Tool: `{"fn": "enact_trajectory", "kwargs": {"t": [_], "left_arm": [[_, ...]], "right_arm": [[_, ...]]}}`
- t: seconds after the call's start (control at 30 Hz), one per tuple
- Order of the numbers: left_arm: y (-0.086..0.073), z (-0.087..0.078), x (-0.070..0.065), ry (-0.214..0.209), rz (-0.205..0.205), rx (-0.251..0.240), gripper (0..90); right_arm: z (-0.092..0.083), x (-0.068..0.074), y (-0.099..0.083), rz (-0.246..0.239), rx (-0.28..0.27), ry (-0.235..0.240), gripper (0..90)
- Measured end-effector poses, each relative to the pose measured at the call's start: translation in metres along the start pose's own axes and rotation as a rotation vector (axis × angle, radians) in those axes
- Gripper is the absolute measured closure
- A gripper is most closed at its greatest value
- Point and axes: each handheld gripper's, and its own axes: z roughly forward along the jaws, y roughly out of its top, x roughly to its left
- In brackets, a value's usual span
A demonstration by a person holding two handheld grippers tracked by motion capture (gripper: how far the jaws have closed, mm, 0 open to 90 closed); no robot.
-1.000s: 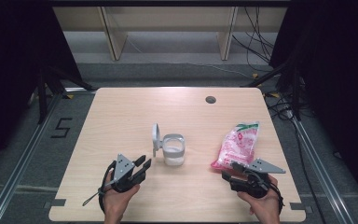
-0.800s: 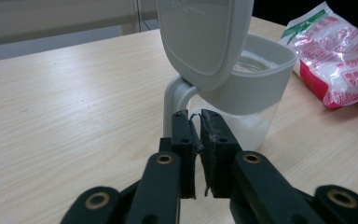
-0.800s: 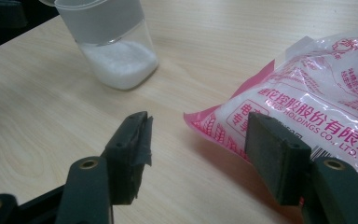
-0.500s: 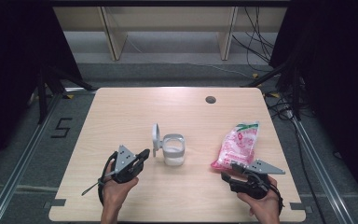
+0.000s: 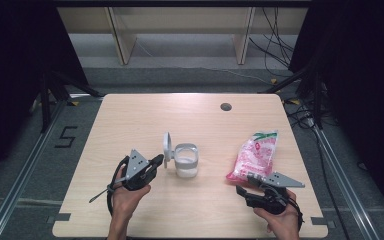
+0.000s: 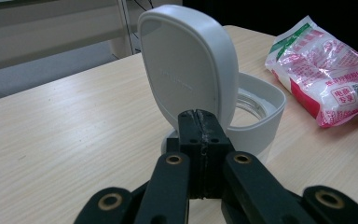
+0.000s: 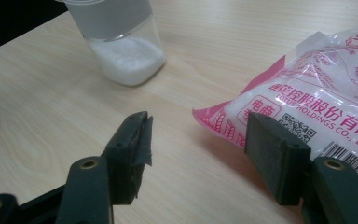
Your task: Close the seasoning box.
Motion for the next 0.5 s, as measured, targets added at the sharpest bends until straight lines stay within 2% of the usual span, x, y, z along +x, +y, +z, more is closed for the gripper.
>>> {"fn": "enact_trajectory", "kwargs": {"t": [0.17, 0.2, 0.3, 0.4, 0.43, 0.47, 0.5], "left_arm": [[0.0038, 0.0001, 0.0011, -0.004, 0.000, -0.011, 89.2], [0.0042, 0.0001, 0.0014, -0.006, 0.001, -0.011, 89.2], [0.0060, 0.0007, 0.0025, -0.004, 0.000, -0.010, 89.2], [0.0081, 0.0018, 0.0006, -0.006, 0.004, -0.015, 89.2], [0.0089, 0.0021, 0.0003, -0.003, 0.011, -0.014, 89.2], [0.0098, 0.0023, -0.0007, 0.002, 0.014, -0.014, 89.2], [0.0103, 0.0029, -0.0017, -0.001, 0.016, -0.017, 89.2]], "right_arm": [[-0.0003, 0.0009, -0.0004, -0.006, 0.010, -0.001, 40.5], [0.0008, 0.0019, -0.0008, 0.008, -0.003, 0.012, 40.5], [0.0010, 0.0023, -0.0011, 0.012, -0.003, 0.014, 40.4], [0.0010, -0.0019, -0.0007, -0.045, -0.007, -0.001, 40.4], [0.0004, -0.0019, -0.0007, -0.047, 0.002, -0.004, 40.4], [0.0012, 0.0009, -0.0019, -0.006, -0.007, 0.014, 40.4], [0.0005, -0.0008, -0.0016, -0.027, -0.005, 0.007, 40.4]]}}
